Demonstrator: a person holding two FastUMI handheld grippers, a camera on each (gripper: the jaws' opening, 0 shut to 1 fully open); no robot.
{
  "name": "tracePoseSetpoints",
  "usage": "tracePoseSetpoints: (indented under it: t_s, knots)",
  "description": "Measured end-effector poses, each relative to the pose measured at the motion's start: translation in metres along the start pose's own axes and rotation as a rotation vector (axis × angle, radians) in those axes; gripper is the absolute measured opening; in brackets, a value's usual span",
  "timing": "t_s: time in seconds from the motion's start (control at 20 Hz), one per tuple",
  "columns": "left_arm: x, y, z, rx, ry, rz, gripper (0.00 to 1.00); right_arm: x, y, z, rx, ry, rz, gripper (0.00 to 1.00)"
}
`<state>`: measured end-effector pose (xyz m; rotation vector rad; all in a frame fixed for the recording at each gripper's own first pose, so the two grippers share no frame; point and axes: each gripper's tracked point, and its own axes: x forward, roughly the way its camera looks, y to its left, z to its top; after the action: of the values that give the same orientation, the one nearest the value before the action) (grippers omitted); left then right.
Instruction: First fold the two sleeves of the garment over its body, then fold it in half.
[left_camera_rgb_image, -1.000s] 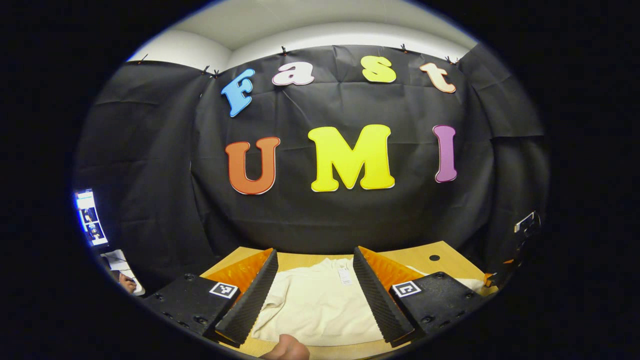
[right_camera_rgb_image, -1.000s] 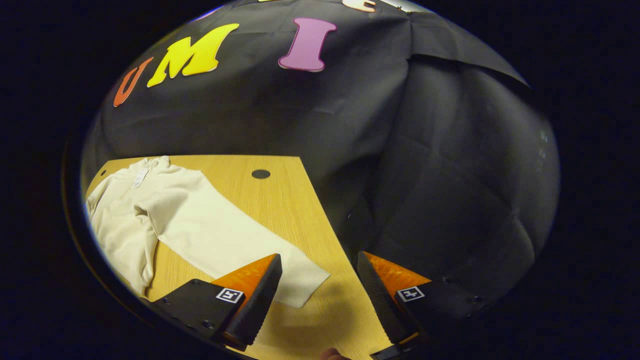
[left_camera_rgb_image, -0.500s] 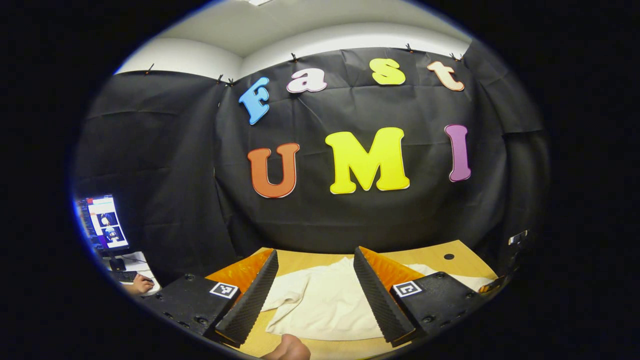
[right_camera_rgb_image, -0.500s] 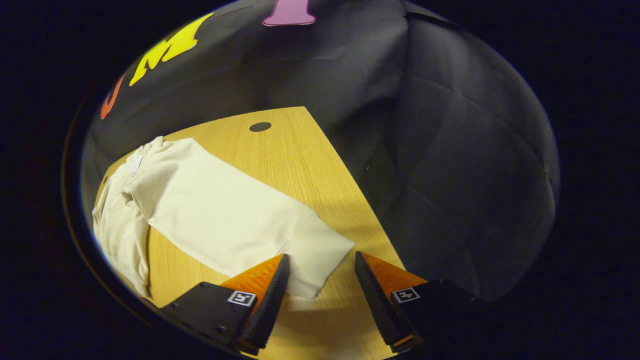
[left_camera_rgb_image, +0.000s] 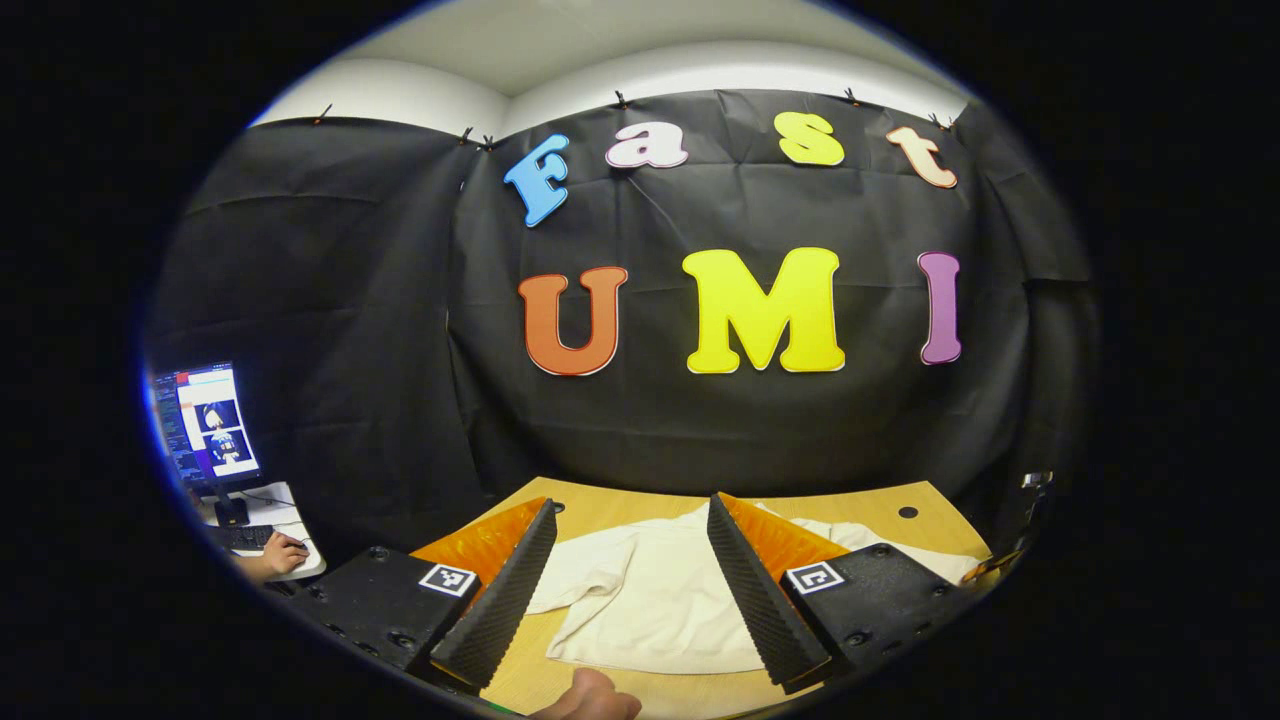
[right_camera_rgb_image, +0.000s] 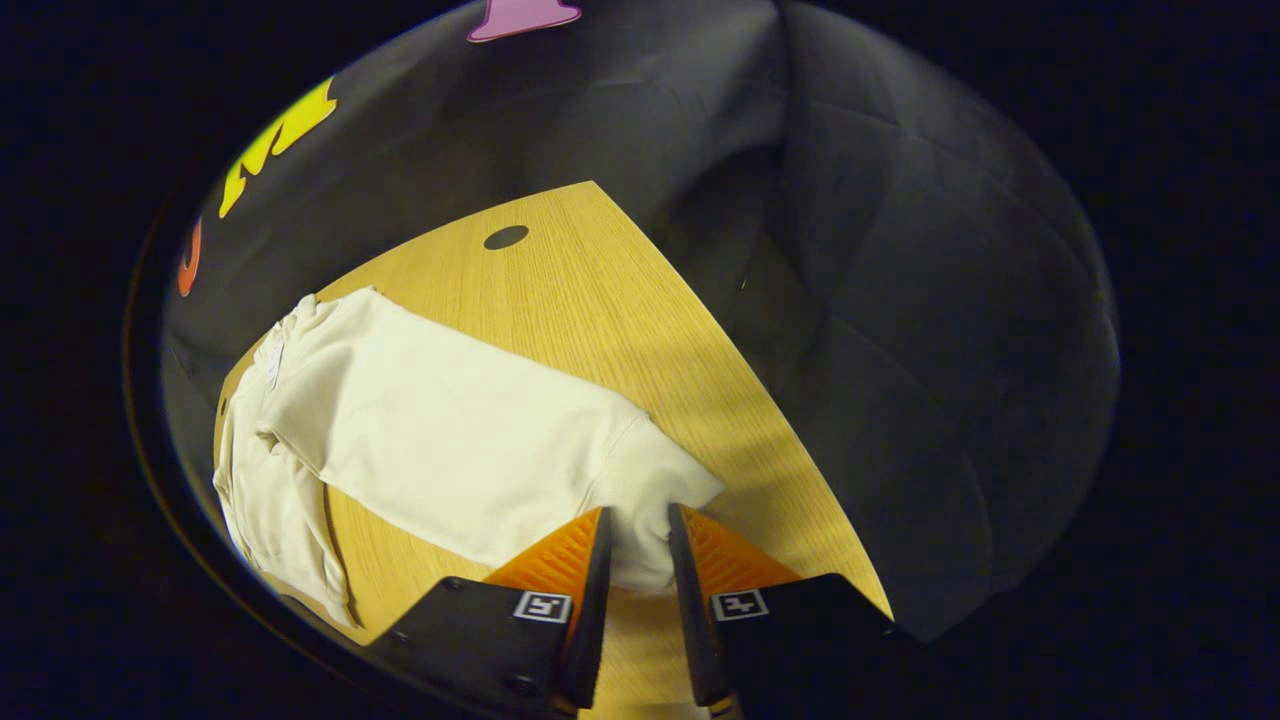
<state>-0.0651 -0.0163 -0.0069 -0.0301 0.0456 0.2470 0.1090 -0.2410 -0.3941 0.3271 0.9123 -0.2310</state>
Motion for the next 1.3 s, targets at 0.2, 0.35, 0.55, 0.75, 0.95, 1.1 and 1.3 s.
tracePoseSetpoints:
  t_s: [0.2,0.35,0.55,0.75,0.95,1.1,1.3]
  knots:
    - [0.007,0.013,0.004,0.017,-0.007,-0.020,0.96,-0.002,-0.002,0.000,-0.025,0.009,-0.062,0.11]
    - [0.016,0.031,0.004,0.039,-0.018,-0.030,0.96,-0.011,-0.001,0.008,-0.036,-0.016,-0.114,0.06]
    - [0.029,0.049,-0.001,0.022,-0.021,-0.040,0.96,-0.043,0.022,0.028,-0.031,-0.089,-0.104,0.00]
    - [0.043,0.063,-0.019,0.018,-0.001,-0.080,1.00,-0.088,0.083,0.063,-0.088,-0.182,-0.034,0.01]
    - [0.053,0.080,-0.030,-0.004,0.018,-0.109,0.96,-0.124,0.168,0.094,-0.130,-0.259,0.048,0.01]
    - [0.060,0.095,-0.032,-0.008,0.013,-0.130,0.97,-0.150,0.246,0.110,-0.145,-0.311,0.129,0.01]
    - [0.073,0.120,-0.036,0.003,-0.001,-0.134,0.96,-0.172,0.358,0.113,-0.237,-0.348,0.218,0.01]
